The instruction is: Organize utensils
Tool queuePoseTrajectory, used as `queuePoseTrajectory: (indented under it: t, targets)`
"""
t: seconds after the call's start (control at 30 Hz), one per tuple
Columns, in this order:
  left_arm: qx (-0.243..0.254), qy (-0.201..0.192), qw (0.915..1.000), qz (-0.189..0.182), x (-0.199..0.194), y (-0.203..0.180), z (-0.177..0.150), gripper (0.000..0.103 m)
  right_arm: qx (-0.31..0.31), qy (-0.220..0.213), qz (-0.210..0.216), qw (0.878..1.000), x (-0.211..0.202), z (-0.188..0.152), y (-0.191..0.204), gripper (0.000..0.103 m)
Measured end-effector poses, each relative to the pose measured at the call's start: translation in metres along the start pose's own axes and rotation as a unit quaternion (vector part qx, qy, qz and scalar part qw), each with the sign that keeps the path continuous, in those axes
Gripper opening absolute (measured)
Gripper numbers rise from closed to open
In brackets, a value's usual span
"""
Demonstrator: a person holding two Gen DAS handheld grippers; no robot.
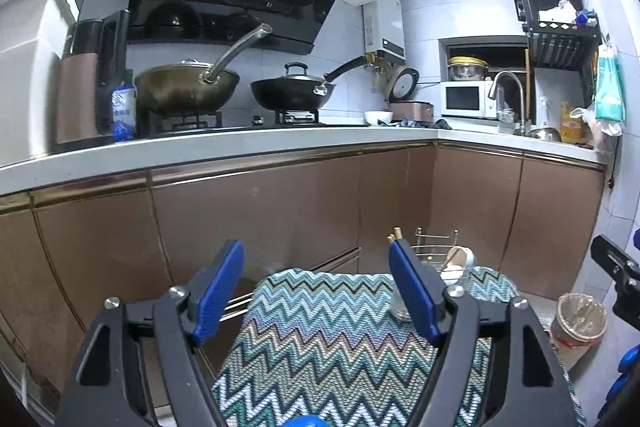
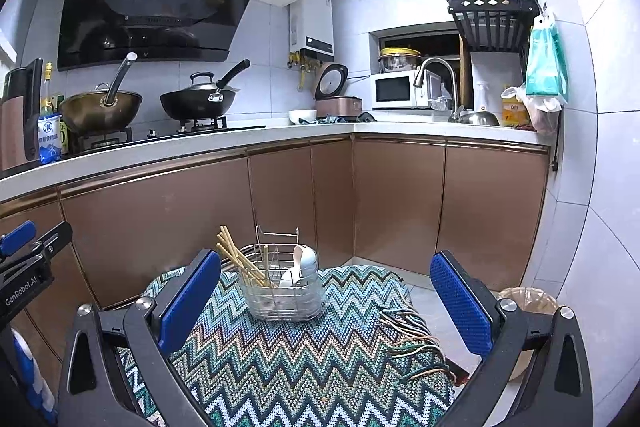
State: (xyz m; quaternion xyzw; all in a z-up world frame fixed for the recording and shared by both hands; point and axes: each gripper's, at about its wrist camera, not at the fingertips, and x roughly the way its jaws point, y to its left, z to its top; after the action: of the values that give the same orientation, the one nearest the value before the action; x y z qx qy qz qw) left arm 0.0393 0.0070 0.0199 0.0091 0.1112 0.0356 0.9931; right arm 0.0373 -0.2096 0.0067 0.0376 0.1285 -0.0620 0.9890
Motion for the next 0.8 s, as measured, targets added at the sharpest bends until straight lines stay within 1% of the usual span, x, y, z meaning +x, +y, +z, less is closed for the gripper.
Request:
queuePoseTrajectory:
  t: [0.2, 0.8]
  targets:
    - [0.013, 0.001, 0.9998, 0.012, 0.001, -0.002, -0.003, 0.074, -0.001, 0.004, 0.0, 1.0, 0.002, -0.002, -0.001, 0.103]
    - [0.03, -0.009, 0.9993, 0.02, -0.004, -0.013, -0.008, 0.074, 0.004, 0.005, -0.008, 1.0, 0.003, -0.001, -0.008, 0.103]
